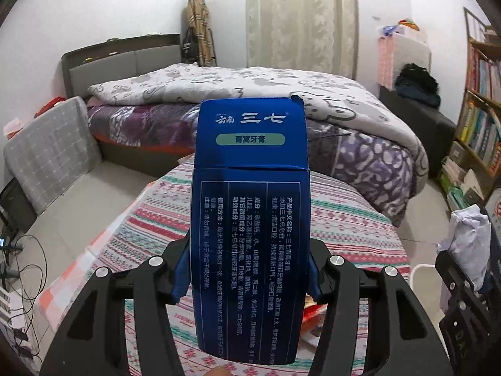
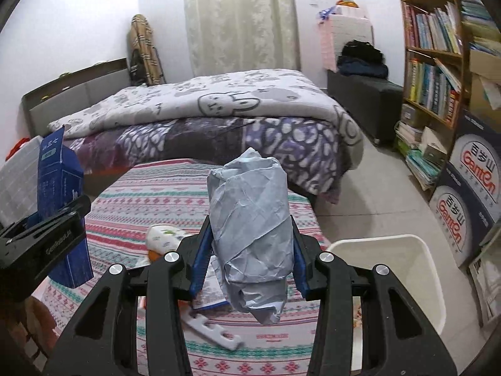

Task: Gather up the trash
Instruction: 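Carry the bag over the white bin and open the right tool while the left tool carries the box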

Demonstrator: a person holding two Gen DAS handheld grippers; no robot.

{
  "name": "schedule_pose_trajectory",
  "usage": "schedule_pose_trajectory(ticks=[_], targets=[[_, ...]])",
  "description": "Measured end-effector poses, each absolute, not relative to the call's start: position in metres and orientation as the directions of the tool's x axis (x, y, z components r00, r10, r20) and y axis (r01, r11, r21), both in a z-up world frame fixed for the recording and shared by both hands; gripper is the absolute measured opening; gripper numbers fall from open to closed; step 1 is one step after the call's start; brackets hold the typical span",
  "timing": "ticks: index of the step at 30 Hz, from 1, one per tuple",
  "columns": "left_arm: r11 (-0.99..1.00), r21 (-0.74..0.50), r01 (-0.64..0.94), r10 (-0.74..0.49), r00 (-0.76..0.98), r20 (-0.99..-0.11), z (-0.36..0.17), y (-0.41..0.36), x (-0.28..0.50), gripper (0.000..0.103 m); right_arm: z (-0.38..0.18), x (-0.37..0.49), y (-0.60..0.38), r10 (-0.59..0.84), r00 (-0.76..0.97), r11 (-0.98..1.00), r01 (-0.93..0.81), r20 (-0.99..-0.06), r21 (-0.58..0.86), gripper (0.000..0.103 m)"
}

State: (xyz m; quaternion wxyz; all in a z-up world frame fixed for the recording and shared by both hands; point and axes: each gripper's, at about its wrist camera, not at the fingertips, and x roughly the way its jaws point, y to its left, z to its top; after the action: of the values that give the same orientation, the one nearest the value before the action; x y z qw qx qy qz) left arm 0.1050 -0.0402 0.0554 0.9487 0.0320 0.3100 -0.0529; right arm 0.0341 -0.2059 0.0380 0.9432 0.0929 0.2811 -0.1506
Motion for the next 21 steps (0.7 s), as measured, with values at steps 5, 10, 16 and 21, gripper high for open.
schedule_pose_trajectory(ticks=[5,10,16,21], targets=[[0.986,0.034,0.161,-0.111,0.800,-0.589,0.056,-0.064,0.097,0.056,0.038,0.027,-0.230,-0.271,0.778,0.916,0.389,-0.567,0.095,0.042],[0.977,0.047,0.206,-0.139,0.796,-0.590,0.054,-0.090,0.089,0.056,0.037,0.019,-0.255,-0.316,0.750,0.888,0.450,-0.581,0.098,0.042],[0.965,0.063,0.253,-0.167,0.786,-0.595,0.050,-0.117,0.081,0.056,0.034,0.009,-0.285,-0.356,0.711,0.844,0.523,-0.607,0.118,0.043],[0.952,0.068,0.300,-0.200,0.773,-0.602,0.047,-0.140,0.073,0.056,0.032,-0.003,-0.308,-0.402,0.675,0.806,0.581,-0.619,0.111,0.048]])
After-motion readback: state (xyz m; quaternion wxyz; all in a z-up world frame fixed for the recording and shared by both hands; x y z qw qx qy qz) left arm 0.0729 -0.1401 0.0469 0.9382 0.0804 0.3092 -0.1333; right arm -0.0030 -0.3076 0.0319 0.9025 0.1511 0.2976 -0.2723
